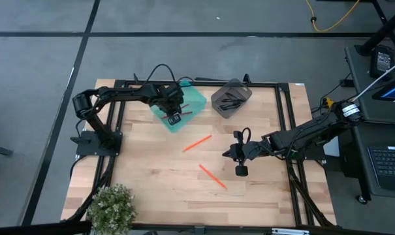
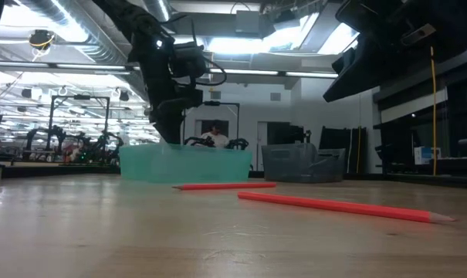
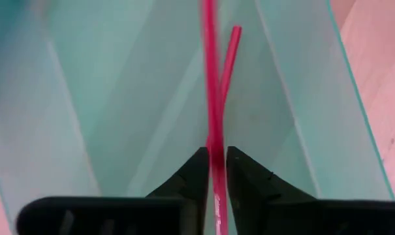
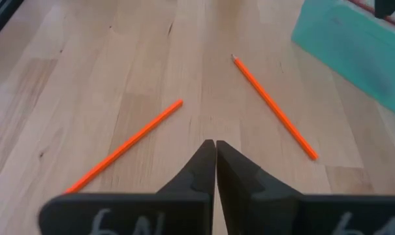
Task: Sort pens & pencils
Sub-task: Put the red pencil into the green bin, then put the top orange pencil into the green bin
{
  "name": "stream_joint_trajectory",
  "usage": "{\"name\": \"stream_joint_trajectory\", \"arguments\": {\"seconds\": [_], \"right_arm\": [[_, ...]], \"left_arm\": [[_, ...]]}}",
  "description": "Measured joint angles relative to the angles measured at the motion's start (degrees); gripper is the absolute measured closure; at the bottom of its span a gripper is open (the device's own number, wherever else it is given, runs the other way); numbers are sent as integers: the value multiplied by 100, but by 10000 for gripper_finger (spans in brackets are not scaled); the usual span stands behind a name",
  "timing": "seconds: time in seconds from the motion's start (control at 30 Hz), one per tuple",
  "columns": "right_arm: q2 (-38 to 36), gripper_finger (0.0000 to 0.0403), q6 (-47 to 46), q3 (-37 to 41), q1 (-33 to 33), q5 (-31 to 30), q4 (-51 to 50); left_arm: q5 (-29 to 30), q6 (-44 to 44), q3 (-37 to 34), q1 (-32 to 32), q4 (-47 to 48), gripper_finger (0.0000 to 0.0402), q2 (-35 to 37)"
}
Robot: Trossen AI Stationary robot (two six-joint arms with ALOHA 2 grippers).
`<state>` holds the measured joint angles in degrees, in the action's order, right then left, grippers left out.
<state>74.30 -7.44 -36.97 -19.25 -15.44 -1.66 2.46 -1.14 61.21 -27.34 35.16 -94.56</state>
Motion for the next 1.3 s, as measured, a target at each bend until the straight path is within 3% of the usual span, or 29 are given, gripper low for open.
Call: {"name": "stream_joint_trajectory", "arguments": {"seconds": [0.23, 0.63, 0.83, 1.1, 1.3], "right_arm": [[0, 386, 0, 0, 0, 2, -1], [0, 386, 14, 0, 0, 0, -19], [0, 386, 7, 0, 0, 0, -34], [0, 386, 18, 166, 0, 0, 171], [0, 386, -4, 166, 0, 0, 462]], "left_arm": [[41, -91, 0, 3, -229, 312, 2], [-49, -552, 251, 291, -117, 309, 115], [-57, -550, 262, 507, -69, 309, 542], [-638, -76, 262, 1061, -55, 308, 1012], [-650, 108, 262, 1762, -185, 308, 1021]]}}
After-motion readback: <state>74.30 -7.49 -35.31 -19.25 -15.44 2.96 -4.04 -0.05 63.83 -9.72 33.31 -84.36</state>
